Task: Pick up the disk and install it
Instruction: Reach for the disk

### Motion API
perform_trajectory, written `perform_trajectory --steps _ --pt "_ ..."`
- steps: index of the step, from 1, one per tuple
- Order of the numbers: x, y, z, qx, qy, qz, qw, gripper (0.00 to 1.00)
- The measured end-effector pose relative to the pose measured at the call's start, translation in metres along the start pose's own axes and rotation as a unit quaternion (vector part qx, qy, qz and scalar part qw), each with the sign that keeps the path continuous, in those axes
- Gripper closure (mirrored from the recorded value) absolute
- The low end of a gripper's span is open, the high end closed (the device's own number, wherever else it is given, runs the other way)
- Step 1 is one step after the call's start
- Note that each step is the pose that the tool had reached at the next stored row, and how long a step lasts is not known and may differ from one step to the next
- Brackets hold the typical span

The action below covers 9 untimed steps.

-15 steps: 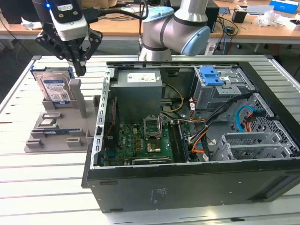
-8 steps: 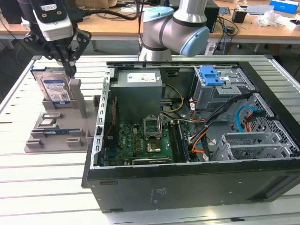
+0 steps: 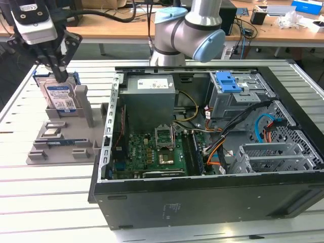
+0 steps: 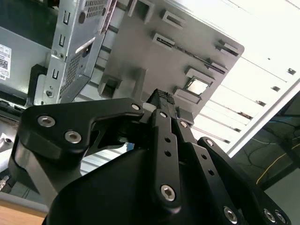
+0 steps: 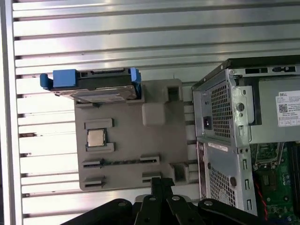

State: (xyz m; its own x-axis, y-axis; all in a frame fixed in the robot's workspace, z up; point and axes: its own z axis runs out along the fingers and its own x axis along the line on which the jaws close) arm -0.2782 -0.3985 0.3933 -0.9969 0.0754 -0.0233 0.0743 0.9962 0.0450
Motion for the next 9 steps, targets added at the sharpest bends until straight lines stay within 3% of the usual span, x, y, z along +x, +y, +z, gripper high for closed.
perform_trajectory --steps 2,5,9 --pt "0.0049 -0.0003 -0.0001 0.0000 0.0000 0.000 1.0000 0.89" --pt "0.0223 -0.0015 -0.0006 0.0000 0.0000 0.000 1.0000 0.89" --pt "0.0333 -0.0023 -0.0008 0.0000 0.0000 0.000 1.0000 0.89"
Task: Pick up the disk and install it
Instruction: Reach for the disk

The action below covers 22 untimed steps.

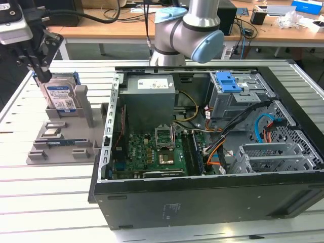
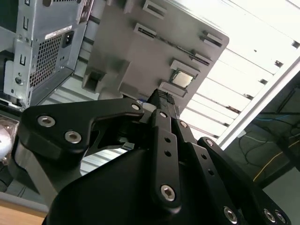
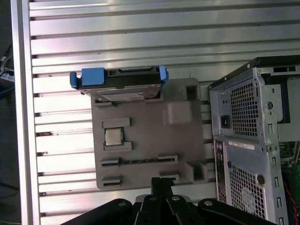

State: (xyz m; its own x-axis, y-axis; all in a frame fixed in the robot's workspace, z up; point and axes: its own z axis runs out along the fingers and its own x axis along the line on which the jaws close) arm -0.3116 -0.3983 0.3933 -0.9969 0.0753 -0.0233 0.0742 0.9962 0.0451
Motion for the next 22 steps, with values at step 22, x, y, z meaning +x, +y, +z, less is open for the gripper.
perform_trajectory --steps 22 --pt "0.0623 0.0355 0.0038 0.0046 -0.0003 0.000 1.0000 0.89"
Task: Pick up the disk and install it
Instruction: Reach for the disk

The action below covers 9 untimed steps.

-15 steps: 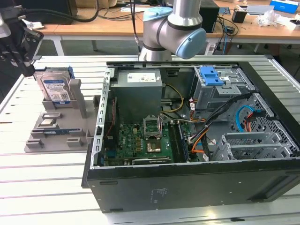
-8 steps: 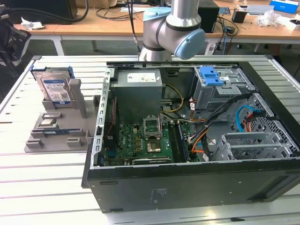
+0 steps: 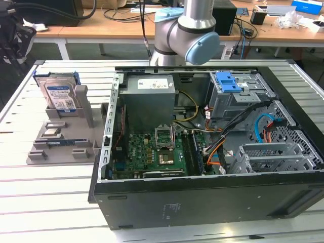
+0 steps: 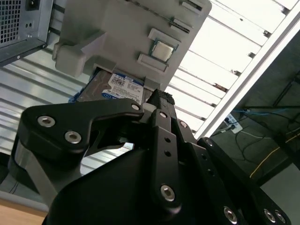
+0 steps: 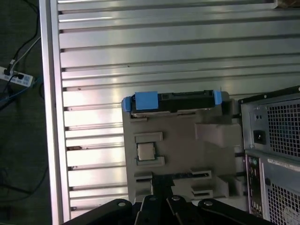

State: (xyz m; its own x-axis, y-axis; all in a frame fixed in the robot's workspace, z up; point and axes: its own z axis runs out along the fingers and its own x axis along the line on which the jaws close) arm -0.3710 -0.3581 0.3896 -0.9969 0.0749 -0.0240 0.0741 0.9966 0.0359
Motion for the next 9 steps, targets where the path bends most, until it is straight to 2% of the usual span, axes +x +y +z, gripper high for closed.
perform_trajectory --steps 4,9 --pt "0.0088 0.0139 0.0043 0.0029 -0.0003 0.000 1.0000 0.89" --pt "0.0163 0.0219 0.0085 0.0048 -0.0003 0.000 1.0000 0.89"
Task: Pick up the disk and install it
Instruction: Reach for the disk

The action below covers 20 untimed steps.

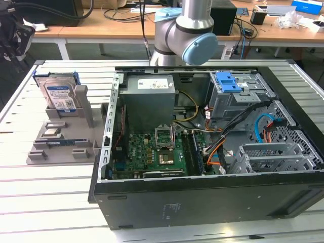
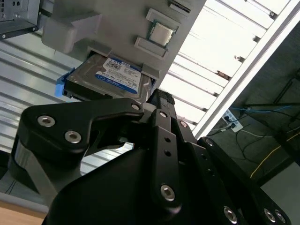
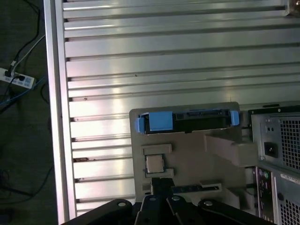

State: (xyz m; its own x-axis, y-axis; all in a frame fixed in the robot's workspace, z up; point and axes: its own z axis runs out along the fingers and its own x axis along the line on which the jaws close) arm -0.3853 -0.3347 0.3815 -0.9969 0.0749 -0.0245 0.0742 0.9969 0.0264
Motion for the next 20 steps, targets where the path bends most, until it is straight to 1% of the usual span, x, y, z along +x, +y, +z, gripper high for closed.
perform_trajectory --steps 3,6,20 --pt "0.0004 0.0024 0.0035 0.0005 -0.0001 0.000 1.0000 0.89" --pt "0.0006 0.0045 0.0053 0.0009 -0.0002 0.000 1.0000 0.89" --pt "0.0006 0.0048 0.0053 0.0008 -0.0001 -0.002 1.0000 0.89"
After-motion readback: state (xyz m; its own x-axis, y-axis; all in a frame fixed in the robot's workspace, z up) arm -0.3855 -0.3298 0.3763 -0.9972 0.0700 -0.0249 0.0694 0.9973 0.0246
